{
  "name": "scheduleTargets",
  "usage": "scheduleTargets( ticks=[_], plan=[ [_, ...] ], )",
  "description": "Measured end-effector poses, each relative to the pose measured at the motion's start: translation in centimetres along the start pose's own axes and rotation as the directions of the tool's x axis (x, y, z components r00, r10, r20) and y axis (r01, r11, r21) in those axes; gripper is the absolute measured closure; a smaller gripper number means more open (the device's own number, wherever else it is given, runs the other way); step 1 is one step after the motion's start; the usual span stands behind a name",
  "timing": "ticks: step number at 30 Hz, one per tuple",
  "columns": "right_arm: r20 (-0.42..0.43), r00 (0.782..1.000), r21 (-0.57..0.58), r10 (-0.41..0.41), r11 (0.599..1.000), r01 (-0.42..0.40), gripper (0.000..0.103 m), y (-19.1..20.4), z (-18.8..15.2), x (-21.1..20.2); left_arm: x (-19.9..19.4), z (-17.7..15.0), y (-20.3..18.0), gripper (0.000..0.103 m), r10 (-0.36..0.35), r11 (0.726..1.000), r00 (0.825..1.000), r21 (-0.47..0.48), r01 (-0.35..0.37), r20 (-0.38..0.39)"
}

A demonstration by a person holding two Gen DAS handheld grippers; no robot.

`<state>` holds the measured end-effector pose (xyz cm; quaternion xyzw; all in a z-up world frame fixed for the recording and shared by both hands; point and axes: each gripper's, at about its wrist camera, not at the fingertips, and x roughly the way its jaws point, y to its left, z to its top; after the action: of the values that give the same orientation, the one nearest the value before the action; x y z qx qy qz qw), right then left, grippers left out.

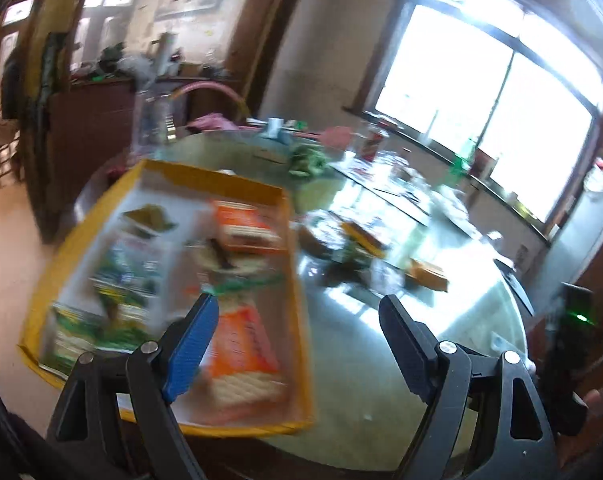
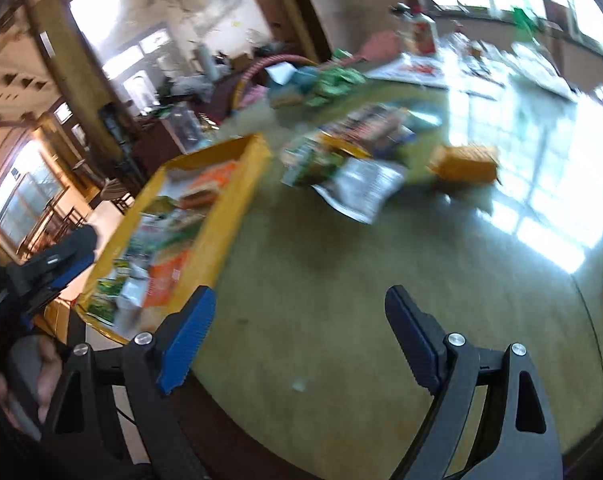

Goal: Organize snacks
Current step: 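Withdraw both grippers from the tray toward the snack pile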

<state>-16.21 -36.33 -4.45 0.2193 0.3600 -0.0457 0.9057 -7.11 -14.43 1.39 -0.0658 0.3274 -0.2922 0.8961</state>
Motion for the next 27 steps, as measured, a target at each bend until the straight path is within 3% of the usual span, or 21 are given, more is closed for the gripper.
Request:
scheduleTargets(
  ticks=[5,10,21,27],
  plan=[
    [-0.01,0.988,0.003,-0.157,0.988,0.157,0.016,-2.9,-0.7,-0.6,0.8,-0.7,-2.4,0.021,-0.031,0.999,0.998,0.032,0.033,-0.053],
    [-0.01,0.977,0.022,-0.213,0.977,0.213,0.016,-4.9,-0.8,-1.1,1.4,-2.4,-2.9,0.021,-0.032,0.999,0.995,0.018,0.034,-0.092],
    [-0.094,0.991,0.103,-0.099,0.989,0.109,0.016,-6.9,0.5,1.2,1.3,-3.0,-2.5,0.021,-0.086,0.996,0.988,-0.015,0.084,-0.13],
    [-0.072,0.993,0.039,-0.094,0.994,0.097,0.016,-8.1,4.5,0.9,1.3,-3.2,-3.2,0.021,-0.132,0.991,0.98,-0.008,0.132,-0.151]
  ],
)
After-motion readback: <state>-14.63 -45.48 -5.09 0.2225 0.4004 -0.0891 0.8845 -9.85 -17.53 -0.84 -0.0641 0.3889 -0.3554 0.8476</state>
